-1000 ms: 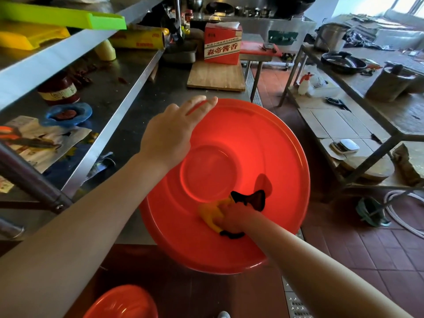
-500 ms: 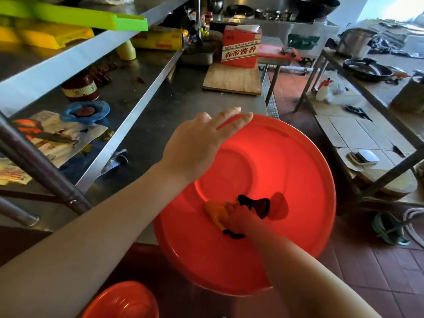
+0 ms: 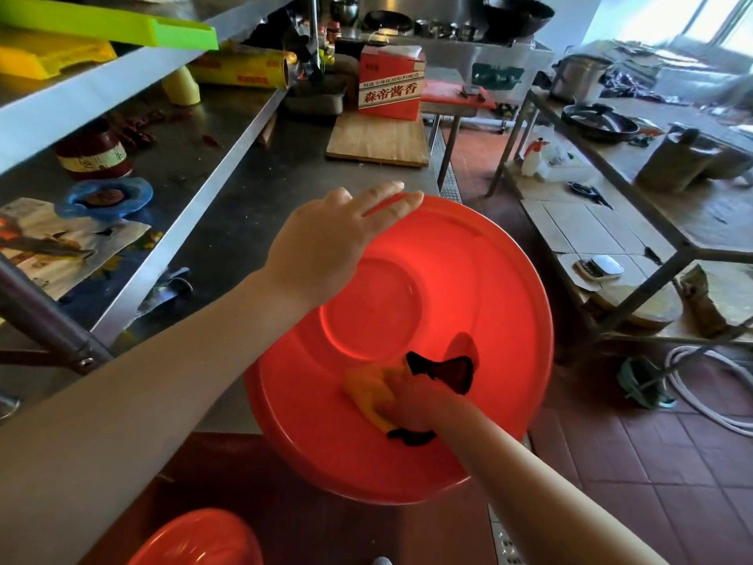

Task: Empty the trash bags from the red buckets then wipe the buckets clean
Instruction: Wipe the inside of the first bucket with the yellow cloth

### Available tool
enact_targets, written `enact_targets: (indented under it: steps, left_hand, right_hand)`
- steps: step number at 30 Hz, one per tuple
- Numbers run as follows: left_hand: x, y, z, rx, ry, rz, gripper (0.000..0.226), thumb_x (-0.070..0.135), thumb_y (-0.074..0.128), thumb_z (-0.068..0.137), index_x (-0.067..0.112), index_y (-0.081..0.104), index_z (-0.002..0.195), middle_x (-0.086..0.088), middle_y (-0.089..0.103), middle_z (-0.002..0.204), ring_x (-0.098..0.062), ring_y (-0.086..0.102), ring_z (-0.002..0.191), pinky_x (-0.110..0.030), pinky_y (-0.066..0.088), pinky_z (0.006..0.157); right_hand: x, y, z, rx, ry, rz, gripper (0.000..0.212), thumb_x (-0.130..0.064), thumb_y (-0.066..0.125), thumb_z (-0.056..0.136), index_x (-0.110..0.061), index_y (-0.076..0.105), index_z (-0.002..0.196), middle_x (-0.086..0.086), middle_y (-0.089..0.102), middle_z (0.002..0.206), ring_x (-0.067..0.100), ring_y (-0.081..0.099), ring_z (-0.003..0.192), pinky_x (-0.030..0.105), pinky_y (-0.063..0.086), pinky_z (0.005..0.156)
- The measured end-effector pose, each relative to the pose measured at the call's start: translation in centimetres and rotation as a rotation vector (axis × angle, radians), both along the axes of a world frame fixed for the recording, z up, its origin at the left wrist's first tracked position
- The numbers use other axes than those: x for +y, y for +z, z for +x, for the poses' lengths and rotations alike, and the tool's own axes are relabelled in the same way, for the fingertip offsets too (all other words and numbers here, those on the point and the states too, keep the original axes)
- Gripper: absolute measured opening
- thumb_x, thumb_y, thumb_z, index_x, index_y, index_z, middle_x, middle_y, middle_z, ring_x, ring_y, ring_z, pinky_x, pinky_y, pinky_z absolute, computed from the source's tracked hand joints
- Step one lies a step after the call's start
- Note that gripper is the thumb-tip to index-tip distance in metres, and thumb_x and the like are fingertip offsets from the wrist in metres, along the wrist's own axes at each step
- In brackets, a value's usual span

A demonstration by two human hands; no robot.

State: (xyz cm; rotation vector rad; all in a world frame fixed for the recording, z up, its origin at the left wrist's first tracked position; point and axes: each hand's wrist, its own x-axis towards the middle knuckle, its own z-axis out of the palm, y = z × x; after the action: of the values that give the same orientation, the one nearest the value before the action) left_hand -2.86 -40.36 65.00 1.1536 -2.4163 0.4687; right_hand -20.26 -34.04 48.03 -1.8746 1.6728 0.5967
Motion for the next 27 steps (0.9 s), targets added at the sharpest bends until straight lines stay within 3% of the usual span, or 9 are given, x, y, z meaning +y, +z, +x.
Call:
enact_targets:
  steps: [4,13,19,27]
  left_hand:
    - [-0.2,0.1,-0.8,0.006,0.001,0.01,0.084,-0.007,0.047,0.086,0.04,0.027,0.152,0.01,0.037,0.155,-0.025,0.054,0.088,-0.029,0.035,0.056]
    - [-1.0,0.7,-0.5,0.018,-0.018,0.064,0.08,-0.001,0.03,0.085,0.043,0.028,0.152,0.012,0.035,0.156,-0.029,0.054,0.097,-0.032,0.039,0.063]
    - [-1.2,0.8,-0.6,0.031,-0.007,0.079,0.079,-0.001,0.033,0.087,0.043,0.026,0.153,0.014,0.033,0.157,-0.028,0.053,0.099,-0.033,0.04,0.066]
    - [-1.5,0.9,-0.8,0.039,0.007,0.082,0.082,-0.005,0.038,0.088,0.043,0.024,0.153,0.013,0.032,0.157,-0.027,0.053,0.103,-0.036,0.045,0.068]
  right_hand:
    - [2.7,1.8,-1.0,-0.017,0.005,-0.068,0.063,-0.059,0.038,0.097,-0.028,0.03,0.151,0.009,0.046,0.145,0.033,0.047,0.129,0.047,0.038,0.106]
    - [8.0,6.6,-2.6,0.007,0.034,-0.14,0.056,-0.061,0.04,0.093,-0.03,0.042,0.139,0.002,0.048,0.14,0.025,0.043,0.129,0.044,0.033,0.104]
    - [8.1,7.8,-3.4,-0.007,0.041,-0.133,0.059,-0.062,0.039,0.095,-0.033,0.036,0.146,-0.002,0.04,0.15,0.022,0.03,0.141,0.048,0.014,0.116]
    - [2.4,3.9,-2.8,0.07,0.074,-0.068,0.062,-0.061,0.032,0.097,-0.03,0.028,0.151,0.004,0.032,0.156,0.03,0.027,0.143,0.055,0.013,0.118]
